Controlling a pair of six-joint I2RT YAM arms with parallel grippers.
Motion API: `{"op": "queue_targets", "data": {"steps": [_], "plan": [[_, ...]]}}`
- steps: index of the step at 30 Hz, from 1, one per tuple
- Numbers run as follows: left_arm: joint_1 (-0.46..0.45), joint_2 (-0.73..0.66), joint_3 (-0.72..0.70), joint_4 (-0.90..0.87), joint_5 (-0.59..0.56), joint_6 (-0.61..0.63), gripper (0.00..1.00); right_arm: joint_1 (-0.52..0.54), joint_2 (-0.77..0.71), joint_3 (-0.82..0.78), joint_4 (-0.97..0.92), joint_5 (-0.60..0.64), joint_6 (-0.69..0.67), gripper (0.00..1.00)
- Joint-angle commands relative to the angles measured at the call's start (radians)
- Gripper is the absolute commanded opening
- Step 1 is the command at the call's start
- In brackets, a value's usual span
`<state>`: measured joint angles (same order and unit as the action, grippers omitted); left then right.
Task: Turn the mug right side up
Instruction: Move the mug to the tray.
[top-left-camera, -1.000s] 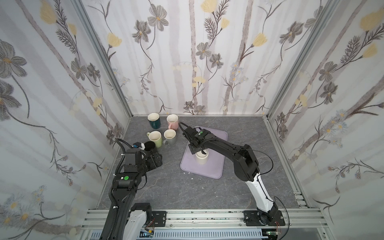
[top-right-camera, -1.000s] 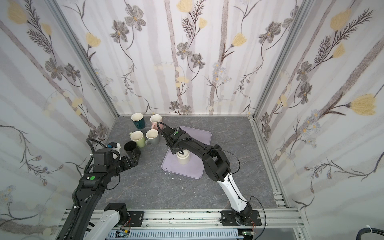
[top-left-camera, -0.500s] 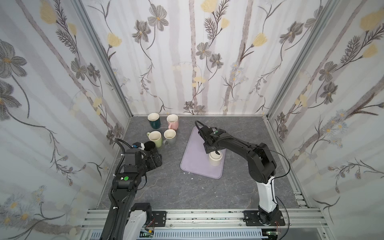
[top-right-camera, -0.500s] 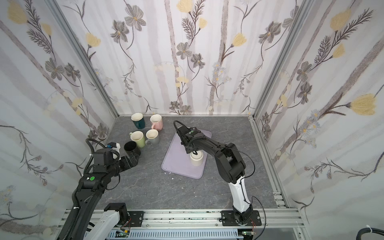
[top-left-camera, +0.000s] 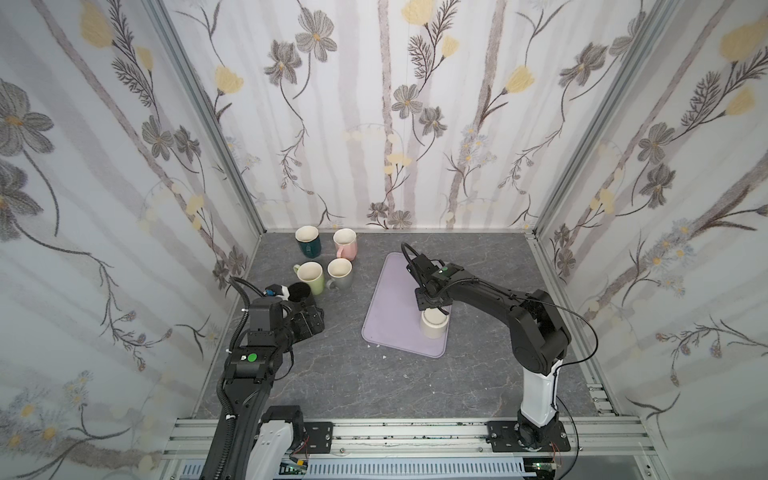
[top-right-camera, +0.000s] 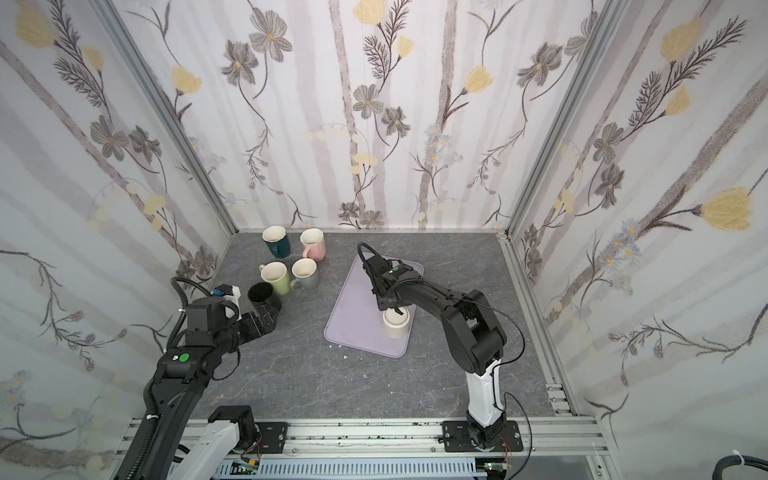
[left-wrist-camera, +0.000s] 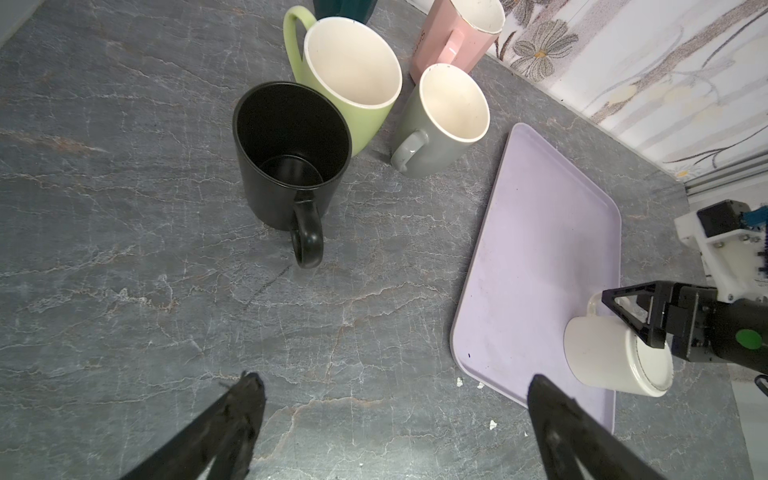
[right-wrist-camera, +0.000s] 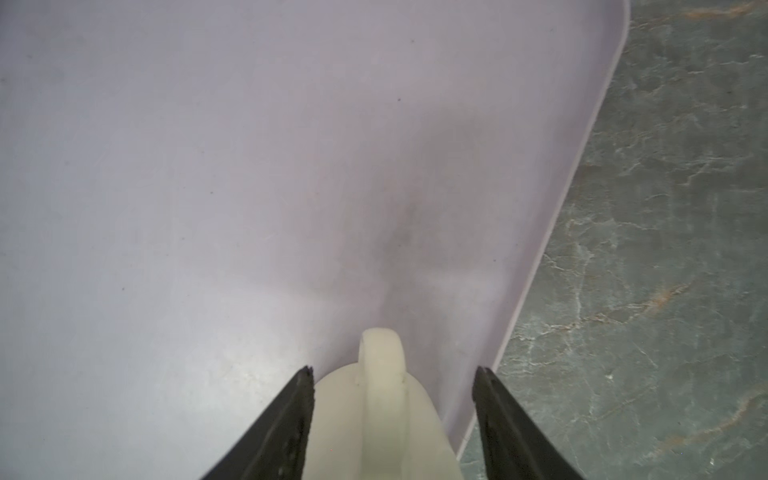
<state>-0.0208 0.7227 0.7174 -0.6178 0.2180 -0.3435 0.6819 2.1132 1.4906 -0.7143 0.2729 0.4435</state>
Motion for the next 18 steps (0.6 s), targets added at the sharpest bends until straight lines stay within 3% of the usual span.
{"op": "queue_targets", "data": {"steps": [1,18], "plan": [[0.001,-0.006,0.0,0.026,0.0,-0.002,1.0,0.014,-0.007,0.0,0.055,-0.073,-0.008,0.6],[0.001,-0.026,-0.001,0.026,-0.002,-0.001,1.0,0.094,-0.003,0.032,0.025,-0.134,-0.011,0.51]]}}
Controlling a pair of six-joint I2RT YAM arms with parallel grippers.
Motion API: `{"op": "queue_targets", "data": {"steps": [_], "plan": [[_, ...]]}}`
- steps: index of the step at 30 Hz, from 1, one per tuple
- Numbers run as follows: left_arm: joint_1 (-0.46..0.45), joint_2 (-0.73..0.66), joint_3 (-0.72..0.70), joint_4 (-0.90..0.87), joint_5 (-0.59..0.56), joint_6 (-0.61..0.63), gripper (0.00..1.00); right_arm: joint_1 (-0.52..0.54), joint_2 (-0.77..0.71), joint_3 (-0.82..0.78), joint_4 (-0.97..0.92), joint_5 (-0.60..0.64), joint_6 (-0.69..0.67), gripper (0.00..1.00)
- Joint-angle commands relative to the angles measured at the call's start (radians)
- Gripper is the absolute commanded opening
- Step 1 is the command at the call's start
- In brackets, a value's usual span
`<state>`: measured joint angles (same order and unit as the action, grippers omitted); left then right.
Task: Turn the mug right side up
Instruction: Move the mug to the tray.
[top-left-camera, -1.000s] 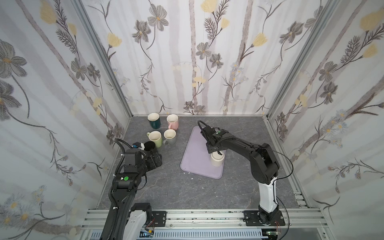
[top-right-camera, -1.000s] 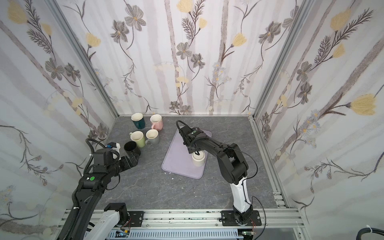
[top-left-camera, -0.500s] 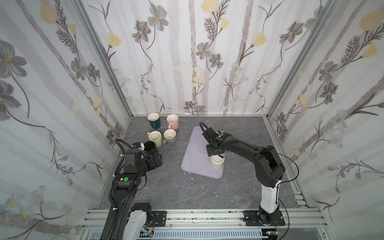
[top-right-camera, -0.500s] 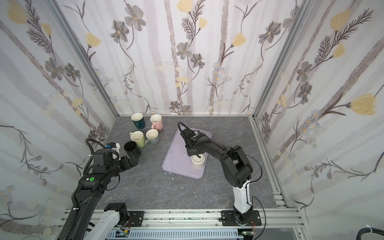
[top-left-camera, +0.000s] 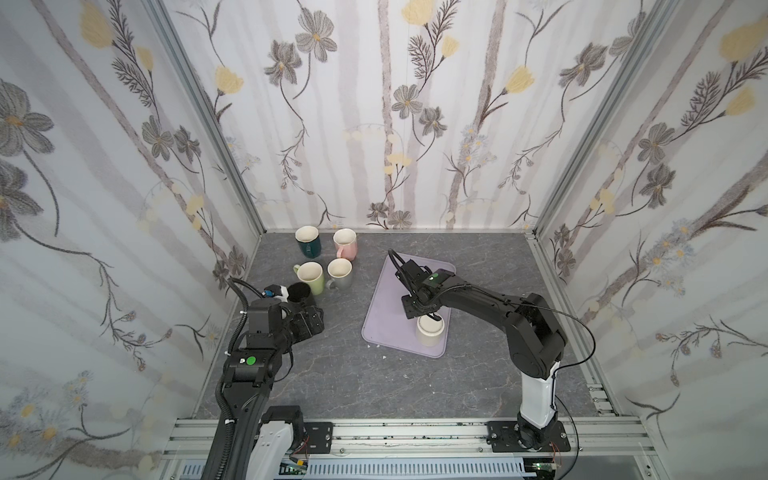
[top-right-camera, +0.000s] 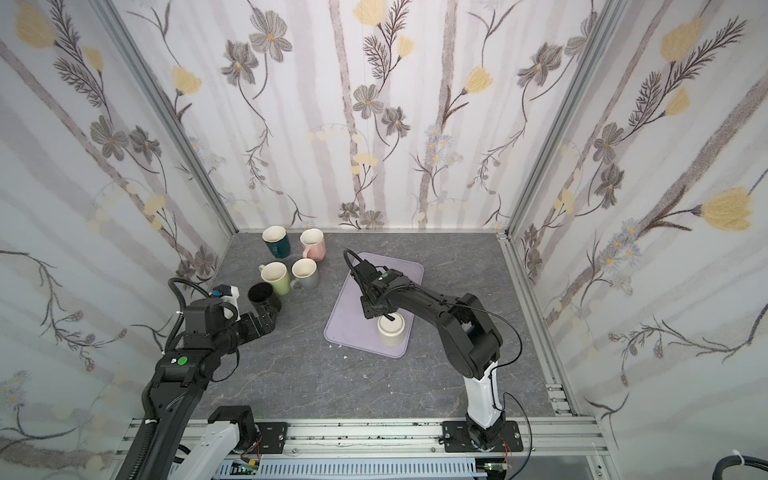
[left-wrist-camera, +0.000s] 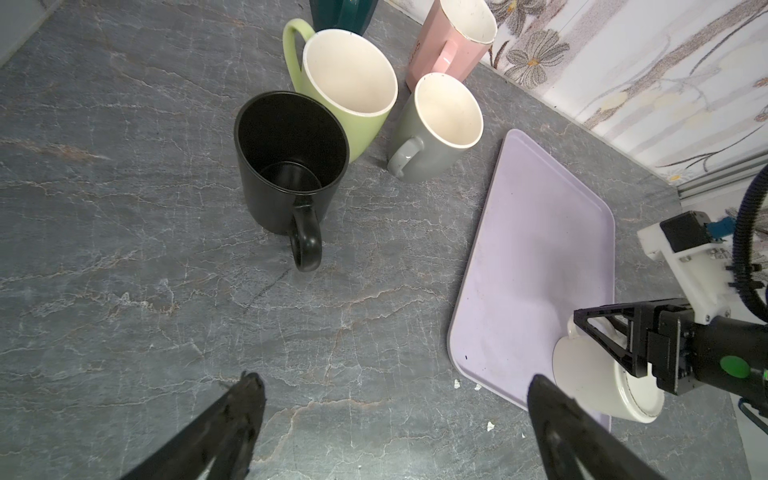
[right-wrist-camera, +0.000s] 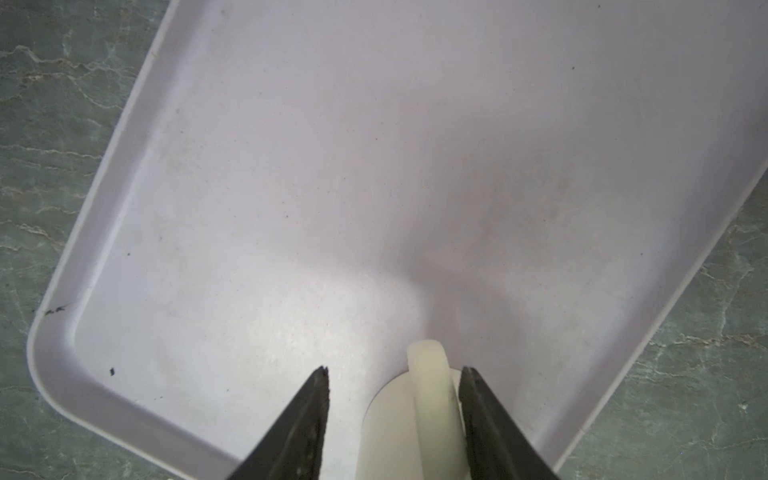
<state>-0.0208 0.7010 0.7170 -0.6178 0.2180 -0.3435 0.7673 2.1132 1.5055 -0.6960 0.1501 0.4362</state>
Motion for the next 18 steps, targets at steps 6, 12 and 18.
{"op": "queue_targets", "data": {"steps": [6,12,18], "plan": [[0.0,-0.014,-0.001,0.024,-0.006,-0.002,1.0,0.045,0.007,0.048,-0.017,-0.009,-0.004,0.5],[0.001,-0.016,-0.002,0.025,-0.005,-0.002,1.0,0.091,0.013,0.065,-0.043,0.006,-0.001,0.48],[0.001,-0.02,-0.001,0.024,-0.007,-0.002,1.0,0.134,0.003,0.064,-0.084,0.051,0.008,0.47]]}}
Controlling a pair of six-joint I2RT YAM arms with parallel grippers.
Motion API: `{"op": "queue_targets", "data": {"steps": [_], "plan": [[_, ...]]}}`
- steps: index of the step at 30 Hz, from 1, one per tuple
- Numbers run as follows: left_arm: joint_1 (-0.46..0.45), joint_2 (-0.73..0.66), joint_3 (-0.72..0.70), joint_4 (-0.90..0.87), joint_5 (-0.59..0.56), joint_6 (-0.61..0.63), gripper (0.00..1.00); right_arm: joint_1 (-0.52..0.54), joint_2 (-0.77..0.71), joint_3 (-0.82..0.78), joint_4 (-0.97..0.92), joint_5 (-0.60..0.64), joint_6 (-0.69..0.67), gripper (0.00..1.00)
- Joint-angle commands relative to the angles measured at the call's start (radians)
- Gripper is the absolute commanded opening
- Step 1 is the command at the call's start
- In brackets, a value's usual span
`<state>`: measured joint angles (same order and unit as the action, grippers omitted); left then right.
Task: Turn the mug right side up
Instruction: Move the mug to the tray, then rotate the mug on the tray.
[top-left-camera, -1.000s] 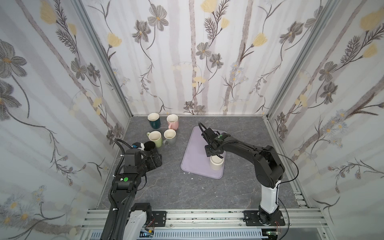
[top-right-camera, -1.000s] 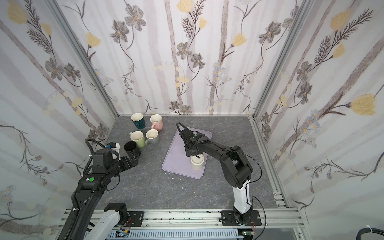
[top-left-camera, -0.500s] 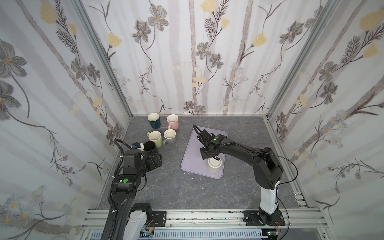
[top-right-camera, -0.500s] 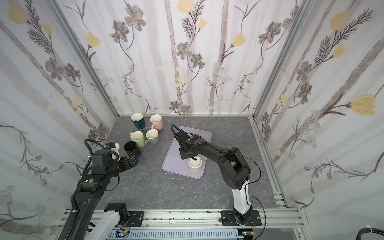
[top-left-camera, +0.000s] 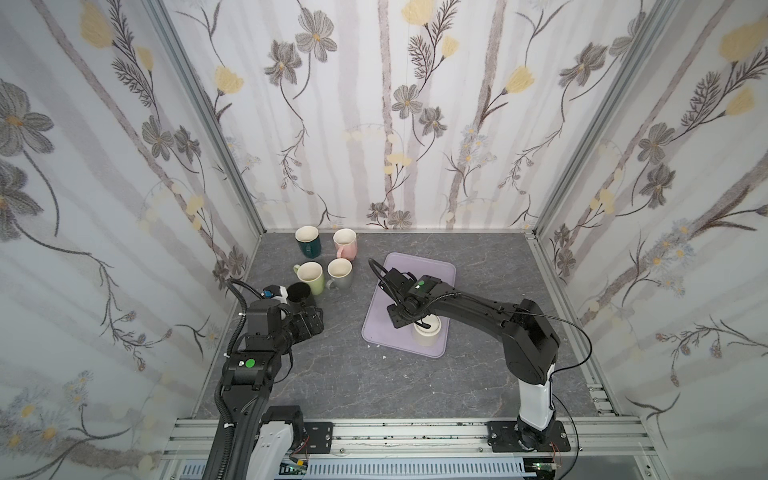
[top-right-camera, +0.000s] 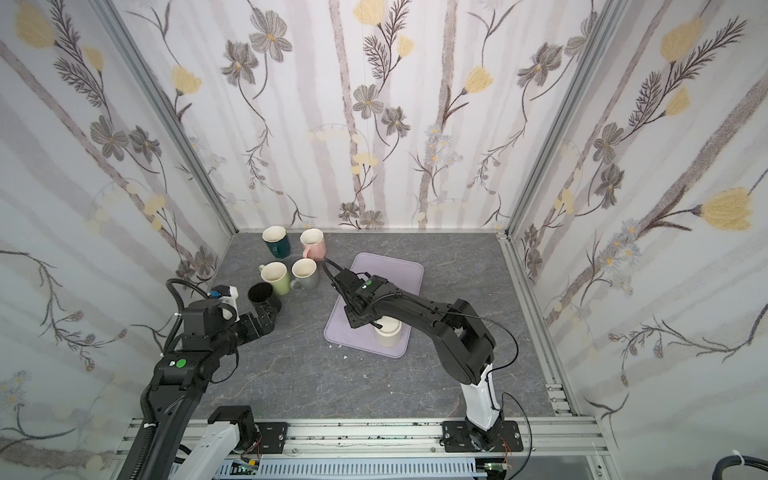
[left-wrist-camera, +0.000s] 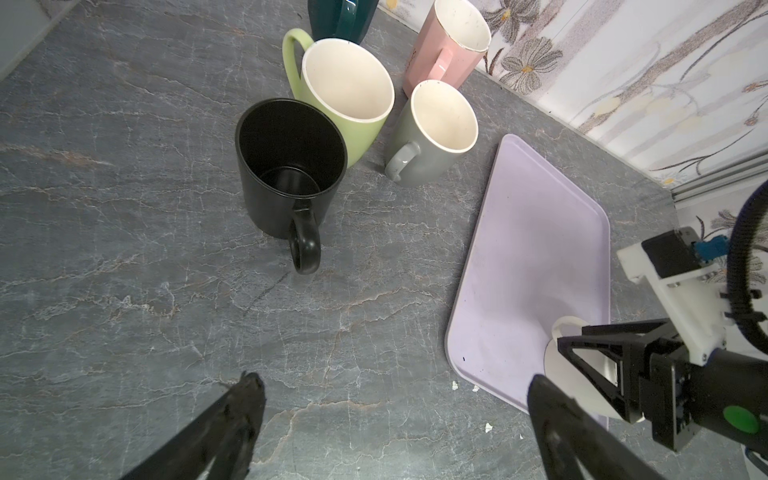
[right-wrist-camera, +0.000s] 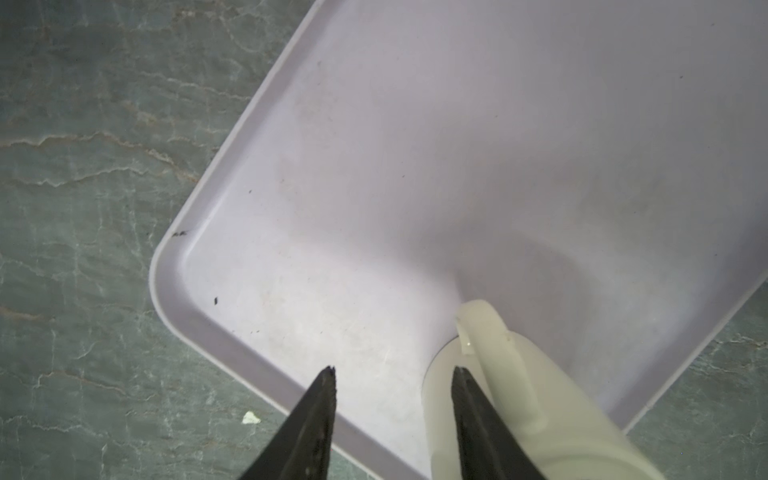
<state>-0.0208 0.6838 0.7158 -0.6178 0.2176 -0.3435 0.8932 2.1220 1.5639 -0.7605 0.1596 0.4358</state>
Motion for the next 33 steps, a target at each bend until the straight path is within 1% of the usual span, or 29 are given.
{"op": "queue_targets", "data": {"steps": [1,6,11,16,19,22,24,33], "plan": [[0.0,-0.003,-0.001,0.024,-0.006,-0.002,1.0,0.013,-0.008,0.005,-0.024,0.046,0.01,0.46],[0.001,-0.004,-0.001,0.024,-0.006,-0.003,1.0,0.023,-0.023,0.007,-0.025,0.052,0.017,0.44],[0.0,-0.008,-0.001,0.024,-0.005,-0.002,1.0,0.021,-0.016,0.056,-0.055,0.087,0.003,0.45],[0.001,-0.013,-0.004,0.023,-0.004,-0.002,1.0,0.005,-0.007,0.089,-0.081,0.107,-0.009,0.47],[0.001,-0.015,-0.004,0.024,-0.003,-0.002,1.0,-0.016,-0.002,0.091,-0.098,0.123,-0.016,0.5],[0.0,-0.015,-0.003,0.026,0.0,-0.002,1.0,-0.037,0.003,0.093,-0.11,0.115,-0.032,0.52],[0.001,-0.015,-0.004,0.029,0.001,-0.002,1.0,-0.046,0.008,0.093,-0.115,0.097,-0.042,0.56],[0.001,-0.021,-0.004,0.029,0.003,-0.002,1.0,-0.047,0.052,0.105,-0.131,0.042,-0.06,0.57]]}}
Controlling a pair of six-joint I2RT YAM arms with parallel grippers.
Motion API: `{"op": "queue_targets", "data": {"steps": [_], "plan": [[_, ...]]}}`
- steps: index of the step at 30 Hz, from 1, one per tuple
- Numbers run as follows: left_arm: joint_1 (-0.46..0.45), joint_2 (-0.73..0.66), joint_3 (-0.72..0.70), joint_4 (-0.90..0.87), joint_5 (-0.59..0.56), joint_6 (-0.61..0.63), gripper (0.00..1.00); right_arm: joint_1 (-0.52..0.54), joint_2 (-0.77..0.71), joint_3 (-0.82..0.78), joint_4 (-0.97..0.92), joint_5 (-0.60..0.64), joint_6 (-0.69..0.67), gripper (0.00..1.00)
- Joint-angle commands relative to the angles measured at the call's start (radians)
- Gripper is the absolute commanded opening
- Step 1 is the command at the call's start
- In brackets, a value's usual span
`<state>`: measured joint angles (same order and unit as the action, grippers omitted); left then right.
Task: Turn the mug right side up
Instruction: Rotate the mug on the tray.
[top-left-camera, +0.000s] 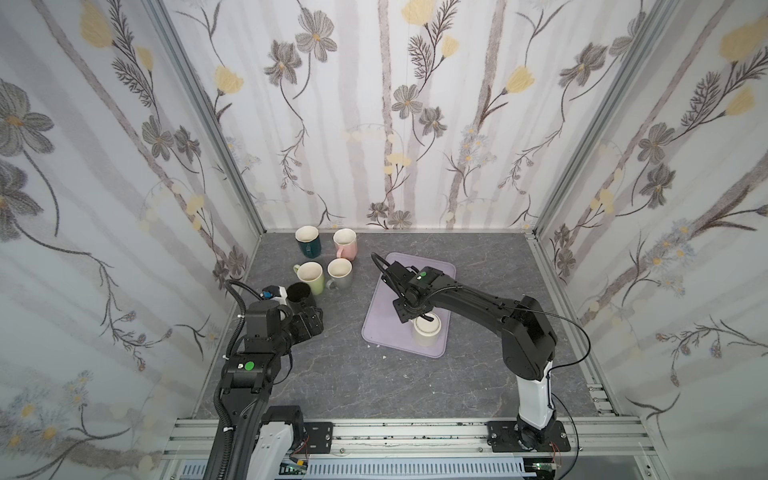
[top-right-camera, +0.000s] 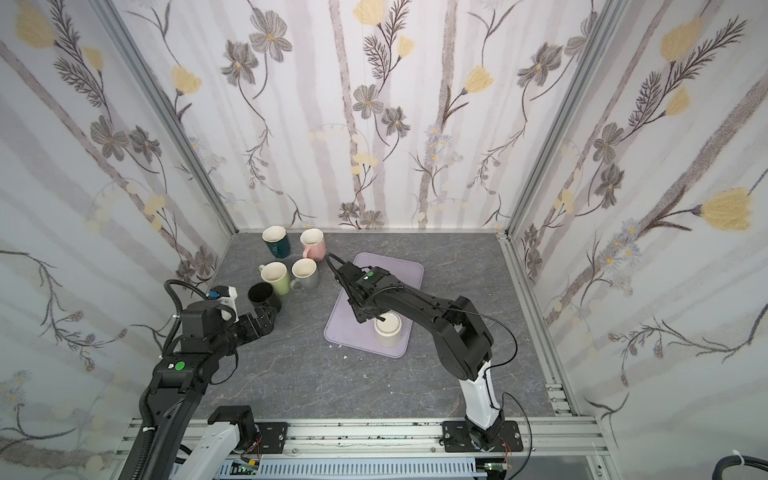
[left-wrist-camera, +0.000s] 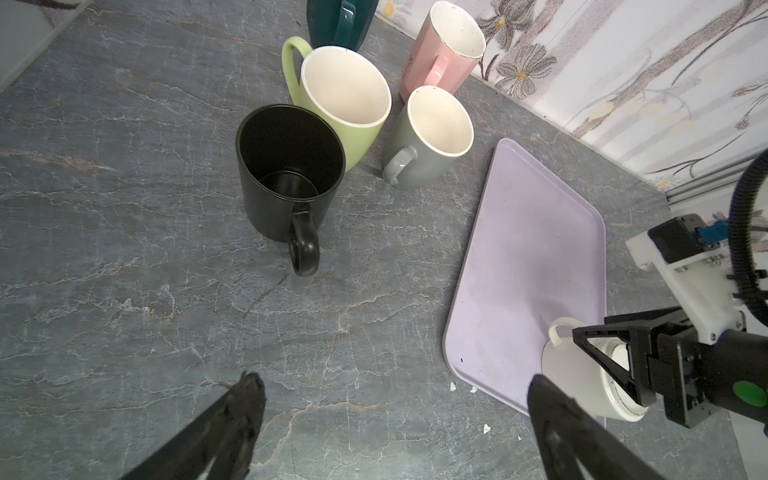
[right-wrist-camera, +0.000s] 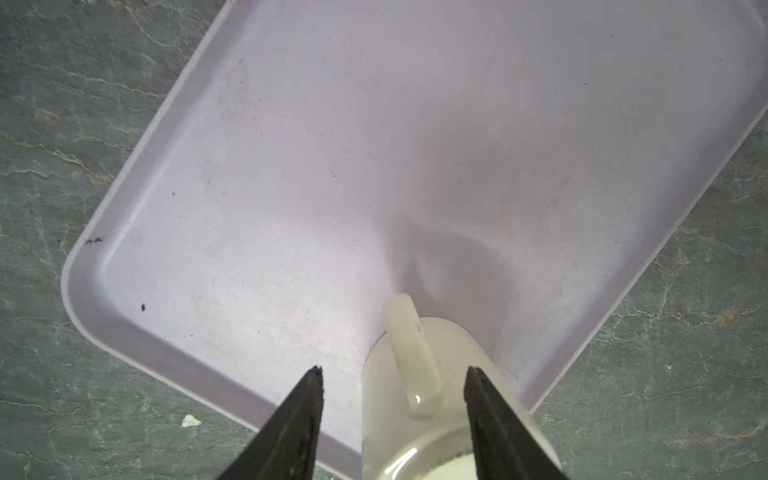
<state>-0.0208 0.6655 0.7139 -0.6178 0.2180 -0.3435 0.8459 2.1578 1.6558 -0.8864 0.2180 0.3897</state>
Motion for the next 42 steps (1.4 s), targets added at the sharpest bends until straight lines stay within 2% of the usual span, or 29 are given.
{"op": "queue_targets", "data": {"steps": [1,15,24,42], "plan": [[0.0,-0.003,-0.001,0.03,0.003,-0.002,1.0,0.0,0.024,0.017,-0.011,-0.019,-0.015,0.58],[0.009,-0.014,-0.002,0.03,-0.002,-0.002,1.0,0.03,0.081,0.077,-0.053,-0.01,-0.03,0.57],[0.01,-0.017,-0.003,0.034,0.004,-0.003,1.0,0.061,0.06,0.075,-0.057,-0.011,-0.014,0.56],[0.01,-0.02,-0.005,0.036,0.011,-0.005,1.0,0.122,-0.037,-0.06,-0.002,-0.041,0.047,0.54]]}}
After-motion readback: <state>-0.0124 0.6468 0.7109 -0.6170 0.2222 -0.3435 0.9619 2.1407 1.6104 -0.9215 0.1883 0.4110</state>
